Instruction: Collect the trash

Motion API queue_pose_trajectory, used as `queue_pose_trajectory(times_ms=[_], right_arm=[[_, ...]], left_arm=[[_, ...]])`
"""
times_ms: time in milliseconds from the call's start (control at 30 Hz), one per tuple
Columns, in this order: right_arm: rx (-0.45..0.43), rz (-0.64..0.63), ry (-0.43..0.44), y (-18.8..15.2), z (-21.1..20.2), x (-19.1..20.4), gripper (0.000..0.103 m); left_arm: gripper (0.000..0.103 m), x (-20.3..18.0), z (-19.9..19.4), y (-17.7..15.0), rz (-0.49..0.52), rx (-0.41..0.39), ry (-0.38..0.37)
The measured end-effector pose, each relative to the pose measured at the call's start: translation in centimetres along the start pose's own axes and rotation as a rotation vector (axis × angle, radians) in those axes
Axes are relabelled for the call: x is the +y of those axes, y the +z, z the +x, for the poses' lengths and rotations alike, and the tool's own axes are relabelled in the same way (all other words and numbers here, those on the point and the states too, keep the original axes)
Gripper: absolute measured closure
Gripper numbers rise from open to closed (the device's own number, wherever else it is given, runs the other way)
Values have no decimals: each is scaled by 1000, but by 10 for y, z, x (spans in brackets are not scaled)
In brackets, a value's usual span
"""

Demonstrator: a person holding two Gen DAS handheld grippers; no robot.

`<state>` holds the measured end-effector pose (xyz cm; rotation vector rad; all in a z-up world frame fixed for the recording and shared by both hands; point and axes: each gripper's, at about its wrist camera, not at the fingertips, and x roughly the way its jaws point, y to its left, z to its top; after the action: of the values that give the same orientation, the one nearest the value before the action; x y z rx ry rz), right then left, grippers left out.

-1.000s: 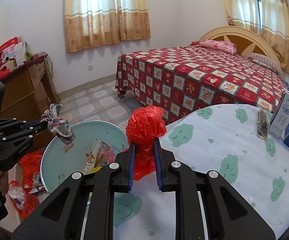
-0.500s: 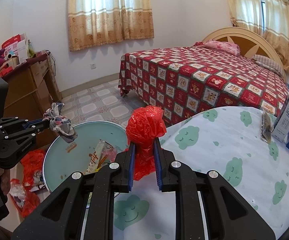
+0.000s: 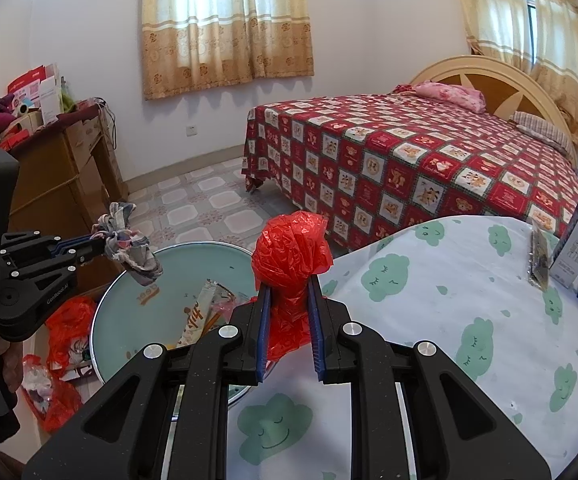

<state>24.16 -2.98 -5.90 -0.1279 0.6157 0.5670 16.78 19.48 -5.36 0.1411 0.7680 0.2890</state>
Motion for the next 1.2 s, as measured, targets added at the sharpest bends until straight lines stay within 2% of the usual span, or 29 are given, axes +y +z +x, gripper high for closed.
queue_pose_trajectory(times_ms=[133, 333, 400, 467, 600, 667, 733, 833, 900, 1200], right_arm=[[-1, -9, 18, 1, 1, 3, 84], [-5, -18, 36, 1, 2, 9, 81], [-5, -12, 31, 0, 1, 10, 79], [-7, -6, 29, 0, 1, 11, 75], [-10, 4, 28, 0, -1, 10, 69], [-20, 7, 37, 0, -2, 8, 60], [-19, 9, 38, -1, -2, 6, 55], [-19, 6, 30, -1, -4, 5, 55], [-21, 16, 25, -2, -7, 4, 55], [-80, 74, -34, -13, -40, -5, 53]], left_arm=[[97, -4, 0, 1, 3, 3, -9], [88, -8, -2, 0, 6, -1, -16], [70, -8, -3, 1, 0, -6, -10], [61, -6, -4, 1, -5, -15, -2], [55, -6, -6, 1, -9, -21, -5], [45, -6, -7, 1, -12, -24, -1], [45, -6, -8, 2, -11, -29, 1], [43, -6, -9, 3, -17, -32, 2], [34, -5, -10, 3, -23, -34, 4], [25, -2, -33, 11, -53, -102, -6]])
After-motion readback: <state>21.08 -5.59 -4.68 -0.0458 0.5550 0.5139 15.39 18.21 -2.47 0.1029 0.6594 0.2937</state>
